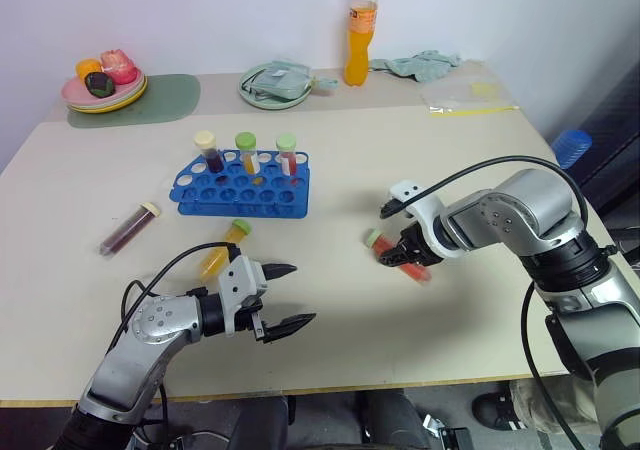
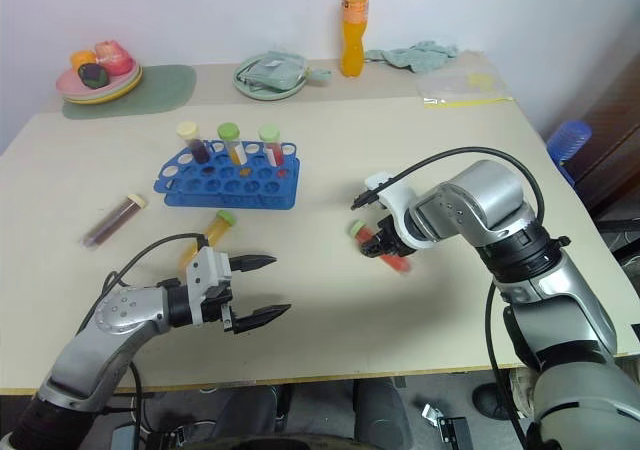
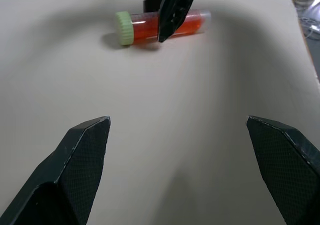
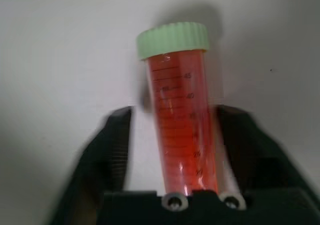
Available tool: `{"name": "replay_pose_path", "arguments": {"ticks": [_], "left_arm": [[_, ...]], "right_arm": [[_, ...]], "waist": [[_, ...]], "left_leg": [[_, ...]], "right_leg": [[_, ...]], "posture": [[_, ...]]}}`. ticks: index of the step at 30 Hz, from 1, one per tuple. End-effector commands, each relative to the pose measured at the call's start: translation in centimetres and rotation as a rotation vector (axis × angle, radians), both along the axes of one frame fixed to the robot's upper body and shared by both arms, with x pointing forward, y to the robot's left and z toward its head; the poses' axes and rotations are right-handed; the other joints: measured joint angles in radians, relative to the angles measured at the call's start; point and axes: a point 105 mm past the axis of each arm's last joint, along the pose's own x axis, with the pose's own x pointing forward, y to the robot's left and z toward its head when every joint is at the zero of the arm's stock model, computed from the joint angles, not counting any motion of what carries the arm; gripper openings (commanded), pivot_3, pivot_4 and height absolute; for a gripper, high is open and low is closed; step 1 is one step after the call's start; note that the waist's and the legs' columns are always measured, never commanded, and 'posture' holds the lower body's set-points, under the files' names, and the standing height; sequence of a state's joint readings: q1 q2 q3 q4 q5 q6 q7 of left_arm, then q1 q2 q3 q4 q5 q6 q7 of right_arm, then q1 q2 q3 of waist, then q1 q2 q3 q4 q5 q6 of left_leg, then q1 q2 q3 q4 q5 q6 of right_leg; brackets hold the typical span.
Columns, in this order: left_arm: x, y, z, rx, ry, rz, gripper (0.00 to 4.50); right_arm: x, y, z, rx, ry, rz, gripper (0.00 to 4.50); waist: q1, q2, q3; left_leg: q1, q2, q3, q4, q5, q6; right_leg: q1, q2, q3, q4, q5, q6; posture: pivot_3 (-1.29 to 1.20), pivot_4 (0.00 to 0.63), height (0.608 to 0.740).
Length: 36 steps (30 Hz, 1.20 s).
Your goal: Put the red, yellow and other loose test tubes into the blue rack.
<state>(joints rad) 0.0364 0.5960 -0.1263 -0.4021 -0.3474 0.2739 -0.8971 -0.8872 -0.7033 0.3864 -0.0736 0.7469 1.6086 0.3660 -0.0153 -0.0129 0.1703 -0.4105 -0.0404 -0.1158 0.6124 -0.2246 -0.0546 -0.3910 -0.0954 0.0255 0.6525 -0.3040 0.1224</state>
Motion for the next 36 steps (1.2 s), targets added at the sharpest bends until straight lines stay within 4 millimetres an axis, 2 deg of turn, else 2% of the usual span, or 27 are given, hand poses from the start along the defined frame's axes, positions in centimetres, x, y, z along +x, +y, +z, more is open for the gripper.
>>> {"name": "replay_pose_path", "arguments": {"ticks": [1, 3, 7, 9, 11, 13, 15, 21, 24, 29, 36], "left_arm": [[-0.1, -0.1, 0.6, -0.014, -0.038, -0.007, 4.5], [-0.1, 0.0, 0.6, -0.017, -0.037, -0.001, 4.5], [1.7, 1.5, 1.8, -0.108, -0.042, 0.14, 4.5], [2.4, 2.4, 2.4, -0.16, -0.046, 0.21, 4.5], [3.6, 3.7, 3.1, -0.217, -0.066, 0.317, 4.5], [4.7, 5.3, 3.4, -0.259, -0.086, 0.431, 4.5], [5.3, 7.1, 3.5, -0.257, -0.122, 0.513, 4.5], [6.9, 13.3, 5.3, -0.262, -0.256, 0.756, 4.5], [6.9, 15.0, 5.8, -0.257, -0.289, 0.812, 4.5], [6.4, 16.2, 5.9, -0.222, -0.309, 0.855, 4.5], [5.1, 15.2, 4.6, -0.158, -0.234, 0.788, 4.5]], "right_arm": [[0.3, 1.0, 2.6, 0.034, -0.085, 0.048, 0.8], [0.1, 1.5, 3.5, 0.074, -0.112, 0.073, 0.79], [-0.1, 4.7, 8.8, 0.301, -0.526, 0.316, 0.79], [-0.6, 5.8, 10.8, 0.381, -0.736, 0.417, 0.79], [-0.6, 6.8, 11.9, 0.51, -0.836, 0.401, 0.79], [0.1, 8.1, 12.8, 0.704, -0.897, 0.312, 0.79], [1.4, 9.7, 12.9, 0.808, -0.975, 0.22, 0.79], [3.0, 15.6, 11.4, 0.868, -1.081, 0.188, 0.79], [3.8, 17.3, 10.9, 0.888, -1.105, 0.161, 0.79], [4.1, 19.3, 9.3, 0.893, -1.106, 0.168, 0.79], [6.0, 19.8, 7.2, 0.825, -1.09, 0.137, 0.79]], "waist": [[0.0, 0.0, 0.0], [-0.001, 0.001, 0.001], [-0.001, 0.001, 0.001], [0.0, 0.001, 0.001], [-0.003, 0.001, 0.001], [-0.006, 0.001, 0.0], [-0.016, 0.0, 0.0], [-0.025, 0.0, 0.0], [-0.029, 0.001, 0.0], [-0.029, 0.0, 0.0], [-0.03, 0.001, 0.001]], "left_leg": [[0.0, 0.0, 0.0, 0.0, 0.0, 0.0], [0.0, 0.0, 0.0, 0.0, 0.0, 0.0], [0.0, 0.0, 0.0, 0.0, 0.0, 0.001], [0.0, 0.0, 0.0, 0.0, -0.001, 0.001], [0.0, 0.0, 0.0, 0.001, -0.001, 0.001], [0.001, 0.001, 0.0, 0.001, -0.001, 0.001], [0.002, 0.001, 0.0, 0.001, 0.0, 0.001], [0.001, 0.001, -0.001, 0.001, 0.001, -0.002], [0.001, 0.001, -0.001, -0.001, 0.002, -0.004], [0.001, 0.001, -0.001, -0.001, 0.003, -0.005], [0.002, 0.001, 0.0, -0.002, 0.003, -0.005]], "right_leg": [[0.0, 0.0, 0.0, 0.0, 0.0, 0.0], [0.0, 0.0, 0.0, 0.0, 0.0, 0.0], [0.0, 0.001, 0.0, 0.0, 0.0, 0.0], [0.0, 0.001, -0.001, 0.0, 0.0, 0.0], [0.0, 0.001, -0.001, 0.0, 0.0, 0.001], [0.001, 0.001, 0.0, 0.001, 0.0, 0.001], [0.0, 0.002, 0.0, 0.003, 0.0, 0.0], [-0.002, 0.004, 0.001, 0.005, 0.001, -0.001], [-0.004, 0.004, 0.001, 0.007, 0.001, -0.001], [-0.004, 0.003, 0.001, 0.007, 0.001, -0.001], [-0.006, 0.004, 0.003, 0.009, 0.001, -0.002]], "posture": [[0.0, 0.15, 0.74], [0.0, 0.15, 0.74], [0.0, 0.15, 0.74], [0.0, 0.15, 0.74], [0.0, 0.15, 0.74], [0.0, 0.15, 0.74], [0.0, 0.15, 0.74], [0.0, 0.15, 0.74], [0.0, 0.15, 0.74], [0.0, 0.15, 0.74], [0.0, 0.15, 0.74]]}}
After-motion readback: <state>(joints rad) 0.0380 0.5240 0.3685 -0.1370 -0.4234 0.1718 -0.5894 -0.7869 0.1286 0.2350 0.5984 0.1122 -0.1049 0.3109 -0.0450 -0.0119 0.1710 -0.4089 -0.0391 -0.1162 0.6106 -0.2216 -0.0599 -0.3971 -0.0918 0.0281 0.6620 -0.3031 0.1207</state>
